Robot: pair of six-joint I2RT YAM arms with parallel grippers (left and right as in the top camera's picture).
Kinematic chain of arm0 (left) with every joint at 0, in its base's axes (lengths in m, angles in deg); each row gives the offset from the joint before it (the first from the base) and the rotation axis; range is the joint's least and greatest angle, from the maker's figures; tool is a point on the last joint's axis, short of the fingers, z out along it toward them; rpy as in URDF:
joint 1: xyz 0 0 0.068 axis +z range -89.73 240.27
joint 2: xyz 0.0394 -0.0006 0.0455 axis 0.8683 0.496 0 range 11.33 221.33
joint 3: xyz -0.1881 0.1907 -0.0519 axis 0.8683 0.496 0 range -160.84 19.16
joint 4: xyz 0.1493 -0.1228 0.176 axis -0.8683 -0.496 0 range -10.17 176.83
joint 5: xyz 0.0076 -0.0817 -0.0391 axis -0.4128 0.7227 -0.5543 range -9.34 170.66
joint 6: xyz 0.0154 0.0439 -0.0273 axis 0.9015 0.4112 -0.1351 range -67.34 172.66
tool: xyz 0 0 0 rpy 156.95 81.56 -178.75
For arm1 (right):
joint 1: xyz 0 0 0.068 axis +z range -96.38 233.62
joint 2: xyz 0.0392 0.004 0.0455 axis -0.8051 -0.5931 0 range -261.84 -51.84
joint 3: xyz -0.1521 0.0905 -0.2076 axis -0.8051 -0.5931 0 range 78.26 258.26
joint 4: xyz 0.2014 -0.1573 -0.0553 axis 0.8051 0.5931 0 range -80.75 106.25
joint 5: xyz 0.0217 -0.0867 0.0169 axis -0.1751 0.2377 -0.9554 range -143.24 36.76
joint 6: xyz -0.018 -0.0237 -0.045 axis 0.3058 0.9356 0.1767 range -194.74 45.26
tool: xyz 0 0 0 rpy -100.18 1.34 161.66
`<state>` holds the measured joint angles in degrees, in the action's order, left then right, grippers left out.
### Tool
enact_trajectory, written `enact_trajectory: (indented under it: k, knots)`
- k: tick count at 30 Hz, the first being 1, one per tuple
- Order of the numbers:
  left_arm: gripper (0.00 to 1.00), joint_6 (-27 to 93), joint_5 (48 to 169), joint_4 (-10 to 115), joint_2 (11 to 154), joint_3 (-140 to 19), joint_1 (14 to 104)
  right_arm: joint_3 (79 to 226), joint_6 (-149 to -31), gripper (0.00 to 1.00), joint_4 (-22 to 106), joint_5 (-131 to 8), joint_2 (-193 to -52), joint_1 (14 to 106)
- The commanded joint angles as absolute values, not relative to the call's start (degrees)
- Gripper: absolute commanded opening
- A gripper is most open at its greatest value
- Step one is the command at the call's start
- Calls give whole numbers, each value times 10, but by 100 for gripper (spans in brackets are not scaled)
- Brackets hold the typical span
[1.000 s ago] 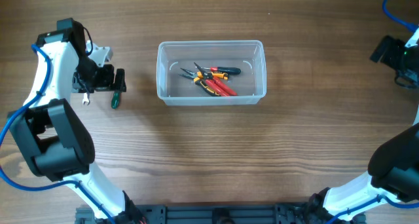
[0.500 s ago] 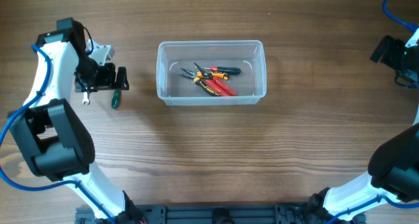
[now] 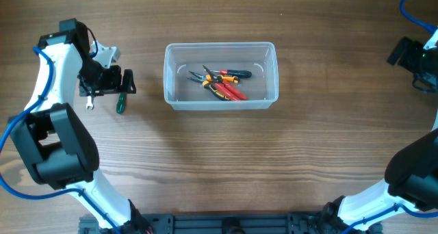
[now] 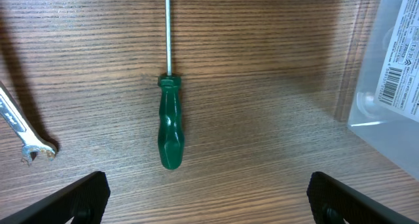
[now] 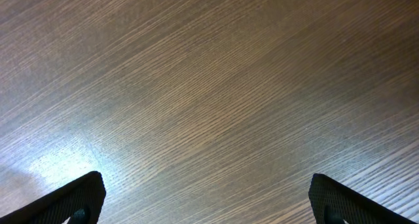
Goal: Pack container
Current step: 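Lower the left gripper and close it on the green handle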
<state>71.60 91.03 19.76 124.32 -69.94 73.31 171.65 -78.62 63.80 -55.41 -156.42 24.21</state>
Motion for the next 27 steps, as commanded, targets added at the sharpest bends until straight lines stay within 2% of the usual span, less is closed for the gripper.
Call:
enact_trajectory:
  k: [1, 27]
  knots:
    - [100, 713, 872, 194, 1248, -697, 732, 1716, -796, 100, 637, -559, -1565, 244]
    - [100, 716, 833, 234, 1306, -661, 731, 1716, -796, 100, 637, -559, -1565, 244]
